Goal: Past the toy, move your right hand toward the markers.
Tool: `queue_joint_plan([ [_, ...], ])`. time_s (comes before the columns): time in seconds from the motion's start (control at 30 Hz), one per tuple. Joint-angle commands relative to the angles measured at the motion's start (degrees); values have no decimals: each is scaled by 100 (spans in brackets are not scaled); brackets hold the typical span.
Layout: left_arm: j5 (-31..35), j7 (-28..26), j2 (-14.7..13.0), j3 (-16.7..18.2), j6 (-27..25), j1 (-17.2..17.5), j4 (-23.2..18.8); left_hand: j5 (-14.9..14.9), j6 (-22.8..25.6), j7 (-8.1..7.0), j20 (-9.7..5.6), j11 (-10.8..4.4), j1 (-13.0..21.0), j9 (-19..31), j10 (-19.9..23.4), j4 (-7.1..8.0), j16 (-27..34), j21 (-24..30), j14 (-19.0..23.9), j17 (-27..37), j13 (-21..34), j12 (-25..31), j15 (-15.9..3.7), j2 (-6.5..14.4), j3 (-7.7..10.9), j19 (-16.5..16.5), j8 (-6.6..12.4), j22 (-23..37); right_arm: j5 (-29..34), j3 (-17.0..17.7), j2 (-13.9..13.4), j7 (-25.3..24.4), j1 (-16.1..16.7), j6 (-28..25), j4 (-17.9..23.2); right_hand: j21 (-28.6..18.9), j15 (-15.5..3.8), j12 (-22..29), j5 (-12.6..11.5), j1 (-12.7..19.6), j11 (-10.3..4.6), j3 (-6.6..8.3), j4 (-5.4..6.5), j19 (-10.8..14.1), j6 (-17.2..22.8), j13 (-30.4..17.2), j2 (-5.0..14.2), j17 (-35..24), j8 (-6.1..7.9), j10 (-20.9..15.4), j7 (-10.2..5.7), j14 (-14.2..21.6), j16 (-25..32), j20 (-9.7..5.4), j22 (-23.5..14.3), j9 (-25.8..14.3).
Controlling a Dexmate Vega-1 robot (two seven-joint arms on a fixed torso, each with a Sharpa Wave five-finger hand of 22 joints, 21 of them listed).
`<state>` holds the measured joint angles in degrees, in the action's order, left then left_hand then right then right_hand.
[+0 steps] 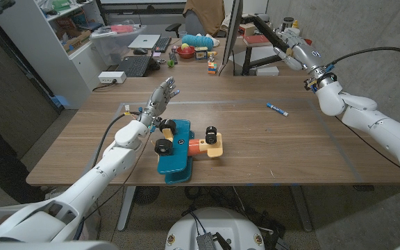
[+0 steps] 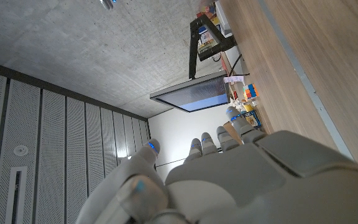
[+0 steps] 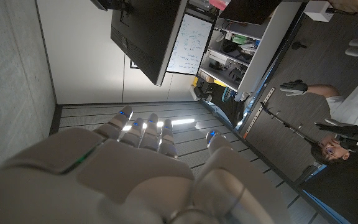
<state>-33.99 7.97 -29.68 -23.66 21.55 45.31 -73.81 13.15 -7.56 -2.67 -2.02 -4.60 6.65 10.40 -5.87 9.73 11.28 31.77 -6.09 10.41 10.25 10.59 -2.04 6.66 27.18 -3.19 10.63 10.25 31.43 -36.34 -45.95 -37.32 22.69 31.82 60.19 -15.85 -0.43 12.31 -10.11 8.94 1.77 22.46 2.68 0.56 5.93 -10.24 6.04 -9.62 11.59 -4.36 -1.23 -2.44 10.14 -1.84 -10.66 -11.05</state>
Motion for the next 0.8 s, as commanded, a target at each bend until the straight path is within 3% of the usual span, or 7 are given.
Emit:
queue_joint_plan([
  [0.03,6,-16,-17,-5,-1,65,-108,22,30,17,-223,16,-69,19,17,2,7,-10,13,4,16,24,-184,242,38,40,34,16,135,-152,-8,-46,-106,-13,-146,27,-16,16,18,56,-31,2,-47,61,17,-34,1,-6,-23,-49,-32,25,23,-174,-16,-12],
  [0.8,13,23,-27,-20,-17,29,-118,25,28,17,-219,11,-80,18,17,2,3,-47,14,4,16,23,-182,237,47,56,30,17,284,-355,-93,-132,-156,-30,-240,42,-41,27,10,88,-39,-17,-84,104,52,-34,20,-6,-14,-103,-37,77,29,-174,-17,-13],
])
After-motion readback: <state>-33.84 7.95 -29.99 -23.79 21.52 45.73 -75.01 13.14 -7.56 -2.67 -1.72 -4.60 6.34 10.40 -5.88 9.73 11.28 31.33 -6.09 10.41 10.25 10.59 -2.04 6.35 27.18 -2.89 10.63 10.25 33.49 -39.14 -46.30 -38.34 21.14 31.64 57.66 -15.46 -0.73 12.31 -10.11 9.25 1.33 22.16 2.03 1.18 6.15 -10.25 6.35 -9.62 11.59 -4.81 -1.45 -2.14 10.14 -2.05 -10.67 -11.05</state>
